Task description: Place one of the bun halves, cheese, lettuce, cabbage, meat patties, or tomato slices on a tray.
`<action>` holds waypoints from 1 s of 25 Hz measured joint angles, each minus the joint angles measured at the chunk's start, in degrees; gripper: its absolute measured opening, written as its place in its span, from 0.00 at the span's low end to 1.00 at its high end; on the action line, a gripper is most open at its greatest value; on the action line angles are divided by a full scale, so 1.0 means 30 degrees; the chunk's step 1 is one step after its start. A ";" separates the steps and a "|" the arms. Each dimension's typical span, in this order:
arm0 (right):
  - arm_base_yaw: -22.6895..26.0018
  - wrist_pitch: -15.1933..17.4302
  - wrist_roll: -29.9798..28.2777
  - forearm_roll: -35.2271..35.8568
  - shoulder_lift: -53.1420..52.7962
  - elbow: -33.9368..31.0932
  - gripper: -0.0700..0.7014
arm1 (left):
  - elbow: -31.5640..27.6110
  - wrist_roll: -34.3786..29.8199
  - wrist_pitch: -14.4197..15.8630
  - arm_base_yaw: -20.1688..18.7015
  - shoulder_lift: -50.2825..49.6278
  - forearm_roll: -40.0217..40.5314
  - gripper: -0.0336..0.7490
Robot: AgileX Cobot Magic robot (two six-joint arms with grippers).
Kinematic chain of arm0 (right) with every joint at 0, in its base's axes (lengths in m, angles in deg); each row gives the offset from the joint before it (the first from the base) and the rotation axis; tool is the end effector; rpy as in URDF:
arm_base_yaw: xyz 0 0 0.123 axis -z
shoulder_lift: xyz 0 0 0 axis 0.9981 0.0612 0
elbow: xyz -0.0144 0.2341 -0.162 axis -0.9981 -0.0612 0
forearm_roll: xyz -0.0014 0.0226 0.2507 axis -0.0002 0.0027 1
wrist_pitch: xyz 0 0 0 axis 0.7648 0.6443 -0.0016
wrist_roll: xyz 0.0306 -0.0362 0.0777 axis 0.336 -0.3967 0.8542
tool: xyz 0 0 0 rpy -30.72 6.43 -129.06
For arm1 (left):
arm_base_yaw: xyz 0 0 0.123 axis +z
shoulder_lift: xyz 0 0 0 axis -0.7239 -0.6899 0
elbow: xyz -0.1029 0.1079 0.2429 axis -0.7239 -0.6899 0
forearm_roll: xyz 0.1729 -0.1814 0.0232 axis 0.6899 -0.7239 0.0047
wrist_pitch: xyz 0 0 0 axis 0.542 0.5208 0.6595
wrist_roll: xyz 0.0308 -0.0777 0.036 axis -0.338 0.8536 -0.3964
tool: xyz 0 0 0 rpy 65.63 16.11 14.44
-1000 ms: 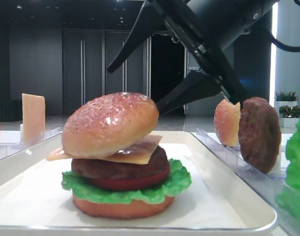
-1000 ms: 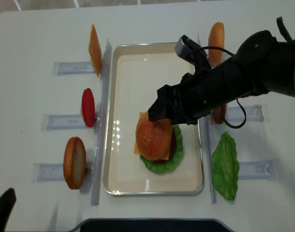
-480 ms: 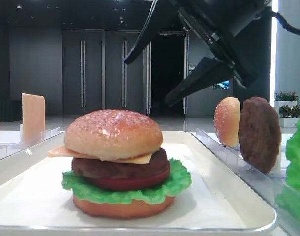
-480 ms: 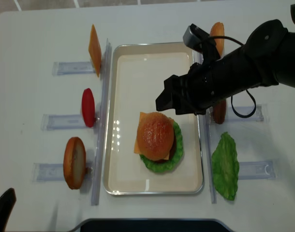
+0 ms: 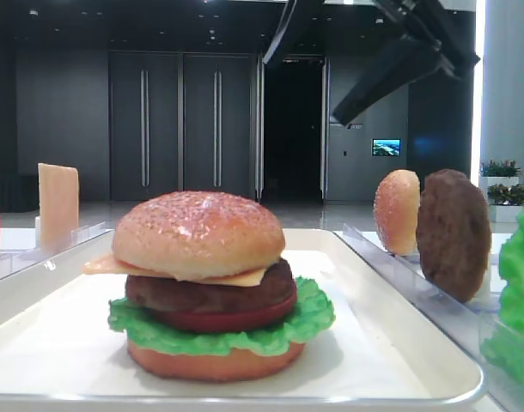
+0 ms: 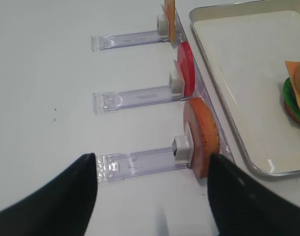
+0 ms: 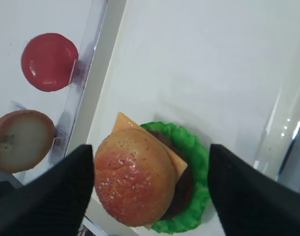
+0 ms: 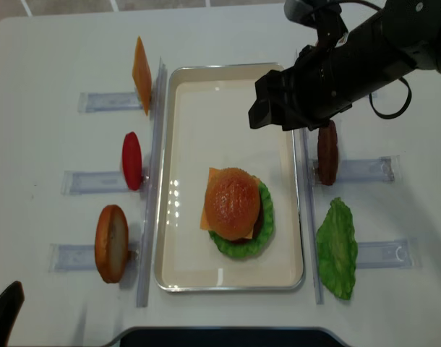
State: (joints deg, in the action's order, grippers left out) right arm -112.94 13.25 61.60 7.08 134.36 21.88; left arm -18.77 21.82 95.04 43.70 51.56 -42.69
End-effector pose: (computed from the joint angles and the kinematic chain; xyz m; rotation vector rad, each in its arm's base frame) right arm 0.2764 0.1868 0.2616 -0.3853 2.6442 0.9308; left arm -0.0066 -0.0018 0.2662 0.1365 2.0987 -0.0091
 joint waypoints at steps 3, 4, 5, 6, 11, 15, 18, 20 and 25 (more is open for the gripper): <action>0.0748 0.0973 0.0071 -0.0642 -0.0232 0.0503 0.73 | 0.0000 0.0000 0.0000 0.0000 0.0000 0.0000 0.73; 0.1044 0.1282 0.0201 -0.0983 -0.0309 0.0666 0.73 | 0.0000 0.0000 0.0000 0.0000 0.0000 0.0000 0.73; 0.1306 0.1738 0.0450 -0.1330 -0.0325 0.0816 0.73 | 0.0000 0.0000 0.0000 0.0000 0.0000 0.0000 0.73; 0.1639 0.2148 0.0669 -0.1781 -0.0325 0.0998 0.73 | 0.0000 0.0000 0.0000 0.0000 0.0000 0.0000 0.73; 0.3374 0.3641 0.1441 -0.3408 -0.0493 0.1584 0.73 | 0.0000 0.0000 0.0000 0.0000 0.0000 0.0000 0.73; 0.4806 0.4706 0.1479 -0.4439 -0.0535 0.1835 0.73 | 0.0000 0.0000 0.0000 0.0000 0.0000 0.0000 0.73; 0.5881 0.5445 0.1479 -0.5312 -0.0535 0.1862 0.73 | 0.0000 0.0000 0.0000 0.0000 0.0000 0.0000 0.73; 0.6625 0.5994 0.1479 -0.5861 -0.0535 0.1862 0.73 | 0.0000 0.0000 0.0000 0.0000 0.0000 0.0000 0.73; 0.8451 0.6668 0.1487 -0.7103 -0.0535 0.1862 0.73 | 0.0000 0.0000 0.0000 0.0000 0.0000 0.0000 0.73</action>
State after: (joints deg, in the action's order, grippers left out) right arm -87.58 33.26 66.06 -14.23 132.76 27.46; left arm -18.77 21.82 95.04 43.70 51.56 -42.69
